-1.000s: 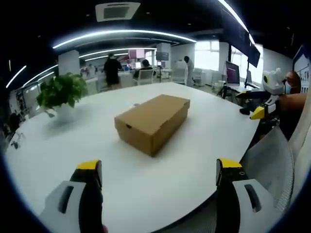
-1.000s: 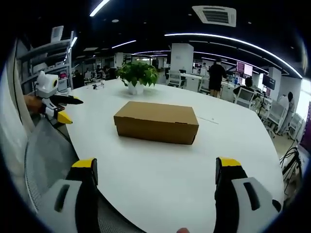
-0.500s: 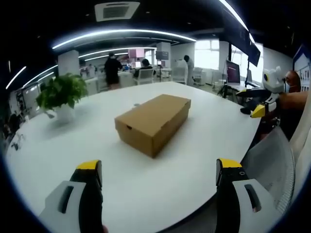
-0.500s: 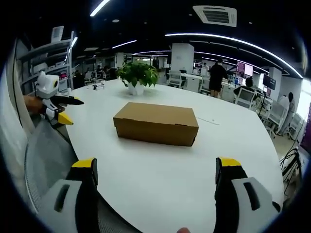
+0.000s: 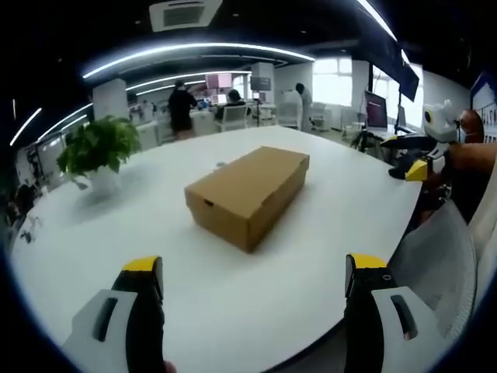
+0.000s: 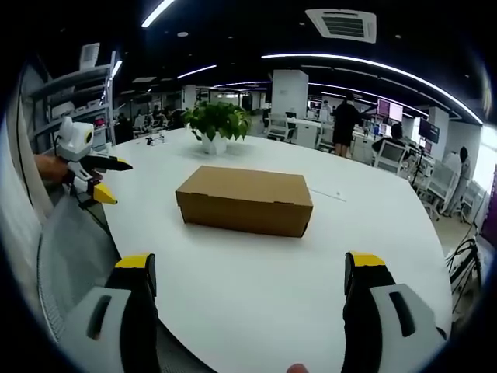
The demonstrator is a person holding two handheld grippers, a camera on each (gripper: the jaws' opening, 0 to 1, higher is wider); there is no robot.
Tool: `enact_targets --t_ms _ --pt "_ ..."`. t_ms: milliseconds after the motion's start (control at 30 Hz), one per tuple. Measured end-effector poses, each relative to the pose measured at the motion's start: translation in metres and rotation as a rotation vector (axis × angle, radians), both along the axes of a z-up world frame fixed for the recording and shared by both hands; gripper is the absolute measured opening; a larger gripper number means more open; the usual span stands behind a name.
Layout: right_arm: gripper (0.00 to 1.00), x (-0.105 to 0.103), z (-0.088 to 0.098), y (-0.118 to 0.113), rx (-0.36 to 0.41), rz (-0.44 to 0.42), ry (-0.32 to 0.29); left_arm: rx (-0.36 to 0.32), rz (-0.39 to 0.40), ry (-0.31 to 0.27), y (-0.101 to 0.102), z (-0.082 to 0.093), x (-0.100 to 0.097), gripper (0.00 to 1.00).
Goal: Operate the shoe box by opening the lid, removing the specified soft item, and placing it in the target area until the item is outside and the box remains undamaged.
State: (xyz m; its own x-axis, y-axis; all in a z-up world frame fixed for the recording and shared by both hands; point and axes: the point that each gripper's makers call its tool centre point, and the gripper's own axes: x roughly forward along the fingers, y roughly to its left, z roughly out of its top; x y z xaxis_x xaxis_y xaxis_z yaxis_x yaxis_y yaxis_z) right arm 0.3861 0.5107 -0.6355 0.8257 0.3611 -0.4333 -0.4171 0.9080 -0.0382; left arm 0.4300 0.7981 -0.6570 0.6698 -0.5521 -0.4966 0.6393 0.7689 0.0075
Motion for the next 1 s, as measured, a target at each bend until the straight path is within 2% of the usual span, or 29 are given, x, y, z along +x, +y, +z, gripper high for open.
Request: enact_targets --t_ms 633,1000 --pt "0.96 0.020 0.006 0.006 -0.008 0.045 -0.012 0.013 0.023 -0.018 -0.005 0.006 0.018 0.99" --pt "0.94 0.039 0.002 0.010 -0.019 0.107 -0.027 -0.015 0.066 -0.027 -0.008 0.007 0.036 0.95"
